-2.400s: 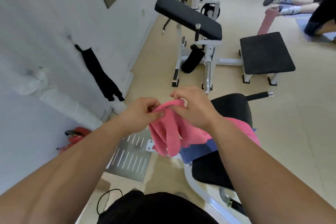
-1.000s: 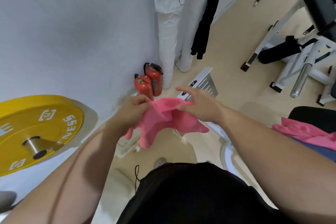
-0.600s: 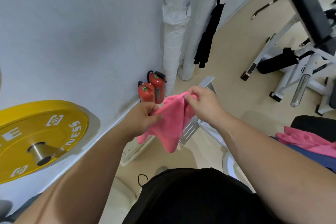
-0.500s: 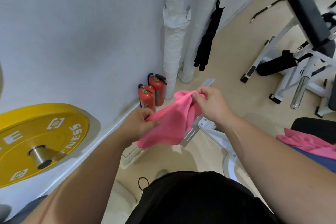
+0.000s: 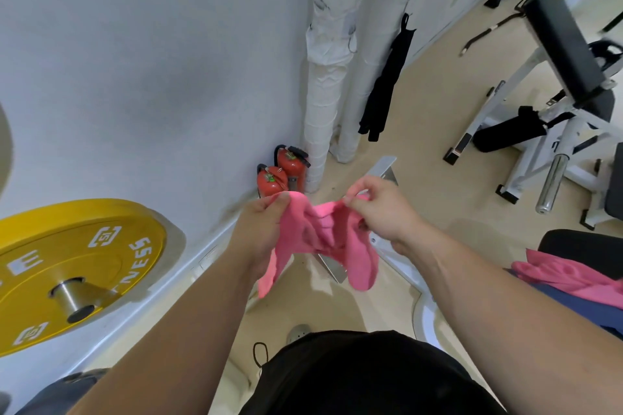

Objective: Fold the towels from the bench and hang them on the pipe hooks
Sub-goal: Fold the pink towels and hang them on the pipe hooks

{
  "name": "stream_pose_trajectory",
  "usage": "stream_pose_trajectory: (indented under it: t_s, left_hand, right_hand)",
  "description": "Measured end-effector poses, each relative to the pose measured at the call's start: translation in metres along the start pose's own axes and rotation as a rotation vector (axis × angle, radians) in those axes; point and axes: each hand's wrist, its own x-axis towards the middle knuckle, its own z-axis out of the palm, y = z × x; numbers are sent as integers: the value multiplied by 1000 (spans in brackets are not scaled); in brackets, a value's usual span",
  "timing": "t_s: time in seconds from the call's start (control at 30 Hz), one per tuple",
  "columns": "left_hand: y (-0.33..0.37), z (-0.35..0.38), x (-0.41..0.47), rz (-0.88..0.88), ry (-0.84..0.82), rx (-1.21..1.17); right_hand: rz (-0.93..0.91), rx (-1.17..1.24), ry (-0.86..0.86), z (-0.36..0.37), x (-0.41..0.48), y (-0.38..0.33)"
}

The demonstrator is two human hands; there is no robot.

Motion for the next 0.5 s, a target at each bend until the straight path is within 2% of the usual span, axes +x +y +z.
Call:
stream_pose_trajectory:
  t_s: [0.17, 0.23, 0.37, 0.5]
  left_hand:
    - [4, 17, -14, 85, -117, 76]
    - [4, 14, -18, 92, -112, 50]
    - [6, 9, -26, 41, -214, -47]
    - [2, -1, -23, 110, -183, 19]
  right_hand:
    - [-27, 288, -348, 29, -34, -32]
    - [-66, 313, -408, 30, -37, -33]
    - [-156, 165, -279, 30, -30, -24]
    - [-290, -112, -197, 26, -23, -25]
